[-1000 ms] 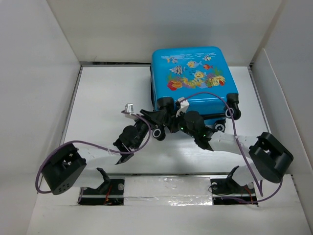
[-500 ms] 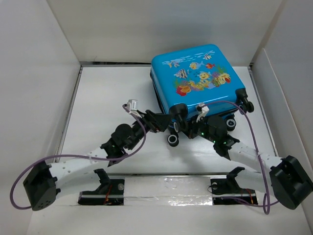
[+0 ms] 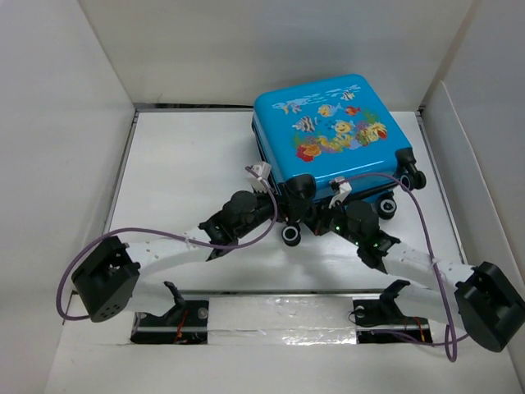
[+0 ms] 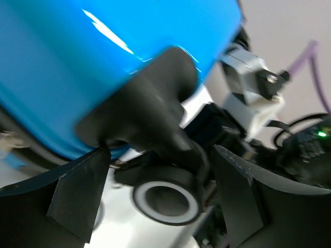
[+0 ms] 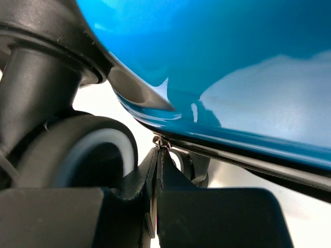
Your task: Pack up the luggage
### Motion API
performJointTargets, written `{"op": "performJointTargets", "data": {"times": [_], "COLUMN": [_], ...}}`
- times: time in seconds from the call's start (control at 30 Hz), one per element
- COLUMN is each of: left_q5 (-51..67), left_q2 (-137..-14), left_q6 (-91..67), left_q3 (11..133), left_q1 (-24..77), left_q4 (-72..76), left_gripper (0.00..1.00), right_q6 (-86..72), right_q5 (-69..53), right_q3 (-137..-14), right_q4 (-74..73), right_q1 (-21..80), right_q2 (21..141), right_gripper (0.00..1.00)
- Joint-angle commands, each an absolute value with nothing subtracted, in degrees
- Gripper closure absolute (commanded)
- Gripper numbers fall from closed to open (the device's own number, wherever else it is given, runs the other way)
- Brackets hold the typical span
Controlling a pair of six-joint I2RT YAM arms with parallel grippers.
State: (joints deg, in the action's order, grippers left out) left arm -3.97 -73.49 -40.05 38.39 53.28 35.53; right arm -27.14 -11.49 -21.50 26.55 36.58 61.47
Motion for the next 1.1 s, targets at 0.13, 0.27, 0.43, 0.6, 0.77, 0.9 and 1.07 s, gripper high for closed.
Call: {"op": "performJointTargets", "data": {"times": [0.13,0.27,0.43,0.6,0.77,0.9,1.07], "left_q5": [4.5,7.6,13.6,10.6,-5.9,-14.3,-15.8], "left_q2": [-77.3,-76.8,-78.3,-75.2,-62.4,-55.7,-48.8], "left_q6": [-43.9,-42.9,-42.9,-41.4,-38.1,-37.6,-38.1], "left_q3": [44.5,47.3,48.0,44.3,35.0,29.5,20.1], "left_q1": [50.8,49.9,45.7,44.2,43.7,43.2,43.2], "left_q4": [43.6,39.6,40.2,38.8,34.5,30.6,32.1], "left_gripper": [0.43,0.32,0.23,0.17,0.14,0.15,0.39], "right_q6": [-36.7,-37.4,-37.9,-36.5,-30.3,-27.5,-25.9], "right_q5": [-13.0,-24.0,-26.9,-20.3,-10.5,-6.4,-4.2], "right_q3": [-23.4,-26.1,-28.1,-28.1,-28.8,-28.1,-27.2], "right_q4": [56.5,57.3,55.3,50.6,34.1,27.6,21.3], "right_q1": [43.7,41.9,41.9,43.1,44.7,44.7,45.3], "right_q2": [67.2,70.4,72.2,72.8,64.8,59.7,53.7], "right_gripper": [1.0,1.0,0.97,0.42,0.1,0.04,0.04]}}
